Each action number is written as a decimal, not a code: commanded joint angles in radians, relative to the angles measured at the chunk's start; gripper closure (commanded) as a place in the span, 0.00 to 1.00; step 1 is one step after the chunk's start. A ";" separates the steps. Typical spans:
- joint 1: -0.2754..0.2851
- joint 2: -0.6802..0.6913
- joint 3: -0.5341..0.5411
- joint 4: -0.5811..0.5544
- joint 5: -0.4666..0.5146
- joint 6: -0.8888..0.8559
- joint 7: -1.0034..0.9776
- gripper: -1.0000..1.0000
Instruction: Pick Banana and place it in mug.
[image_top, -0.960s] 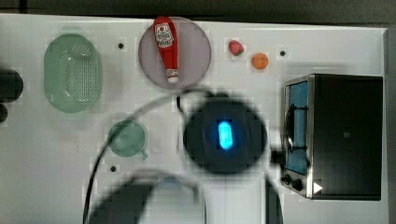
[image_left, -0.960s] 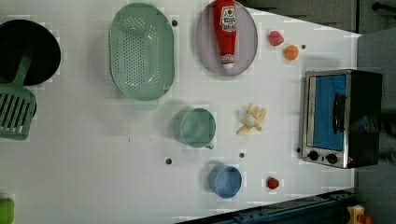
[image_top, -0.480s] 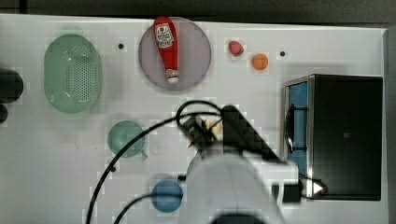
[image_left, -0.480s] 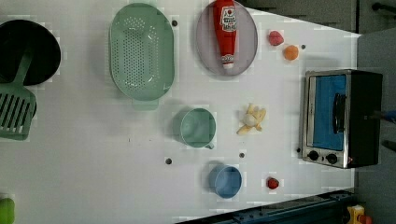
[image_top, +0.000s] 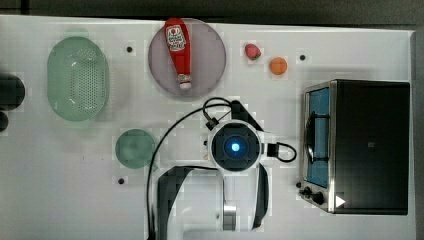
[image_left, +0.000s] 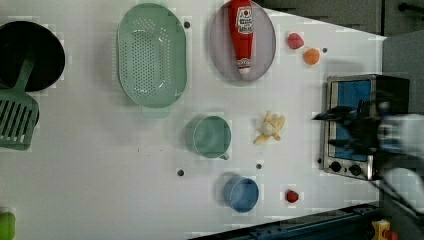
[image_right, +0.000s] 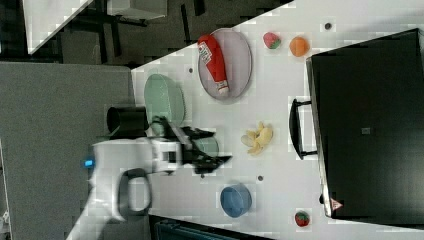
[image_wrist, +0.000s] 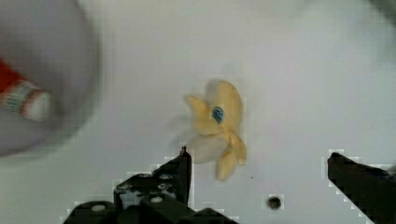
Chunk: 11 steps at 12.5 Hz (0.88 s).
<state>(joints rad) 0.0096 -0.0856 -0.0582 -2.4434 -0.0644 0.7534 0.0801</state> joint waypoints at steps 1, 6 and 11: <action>-0.008 0.034 0.010 -0.055 0.012 0.150 -0.014 0.00; -0.008 0.263 0.010 -0.050 0.020 0.312 -0.014 0.00; -0.008 0.395 0.018 -0.049 0.020 0.461 -0.014 0.00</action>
<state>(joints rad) 0.0134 0.3120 -0.0429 -2.4844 -0.0400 1.2188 0.0750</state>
